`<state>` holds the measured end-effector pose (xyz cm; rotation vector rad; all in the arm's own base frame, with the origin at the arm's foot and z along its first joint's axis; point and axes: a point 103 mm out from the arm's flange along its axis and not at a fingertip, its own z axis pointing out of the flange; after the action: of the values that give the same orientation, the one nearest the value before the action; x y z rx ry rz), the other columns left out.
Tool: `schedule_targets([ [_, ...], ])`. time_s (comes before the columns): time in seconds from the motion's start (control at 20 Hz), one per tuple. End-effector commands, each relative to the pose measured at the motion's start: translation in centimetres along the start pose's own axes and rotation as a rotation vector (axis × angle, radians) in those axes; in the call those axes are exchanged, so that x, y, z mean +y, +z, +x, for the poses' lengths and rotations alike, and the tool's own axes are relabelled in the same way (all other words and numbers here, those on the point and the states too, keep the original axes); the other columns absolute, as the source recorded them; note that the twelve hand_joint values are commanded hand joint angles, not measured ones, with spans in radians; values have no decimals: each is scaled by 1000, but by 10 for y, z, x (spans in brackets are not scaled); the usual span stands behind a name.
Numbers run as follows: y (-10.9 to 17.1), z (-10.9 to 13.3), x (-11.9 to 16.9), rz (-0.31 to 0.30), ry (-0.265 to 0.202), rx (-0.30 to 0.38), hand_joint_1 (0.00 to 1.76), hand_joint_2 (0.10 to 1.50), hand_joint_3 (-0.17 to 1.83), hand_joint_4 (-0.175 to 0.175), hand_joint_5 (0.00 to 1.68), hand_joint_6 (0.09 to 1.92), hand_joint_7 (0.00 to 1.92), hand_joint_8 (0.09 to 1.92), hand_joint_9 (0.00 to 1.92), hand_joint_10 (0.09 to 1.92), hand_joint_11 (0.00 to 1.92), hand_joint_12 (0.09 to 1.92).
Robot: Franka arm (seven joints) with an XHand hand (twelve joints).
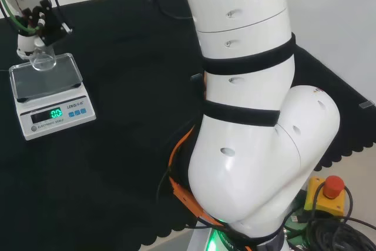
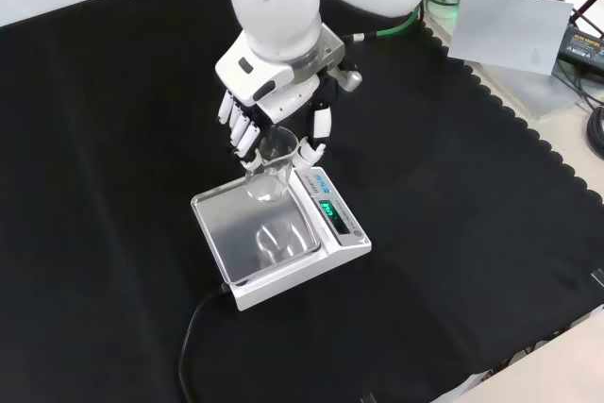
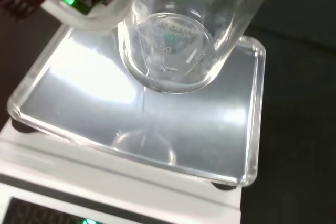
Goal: Put the beaker on the electronic balance.
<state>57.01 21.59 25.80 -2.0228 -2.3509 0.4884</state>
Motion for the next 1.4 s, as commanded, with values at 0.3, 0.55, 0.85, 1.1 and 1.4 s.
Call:
schedule_targets([
  [0.3, 12, 3, 8, 13, -5, 0, 1020, 541, 695, 6, 789, 950, 934, 675, 1142, 680, 903, 1226],
  [0.55, 17, 8, 13, 26, -11, -26, 1020, 541, 696, 5, 789, 950, 935, 674, 1143, 677, 904, 1225],
  [0.85, 27, 20, 30, 38, -16, -42, 1020, 541, 697, 5, 789, 950, 935, 674, 1145, 676, 904, 1225],
  [1.1, 32, 23, 42, 59, -15, -39, 1020, 542, 697, 4, 790, 950, 935, 673, 1146, 675, 904, 1225],
  [1.4, 35, 23, 47, 80, -19, -35, 1021, 544, 699, 2, 782, 949, 931, 672, 1145, 673, 899, 1224],
])
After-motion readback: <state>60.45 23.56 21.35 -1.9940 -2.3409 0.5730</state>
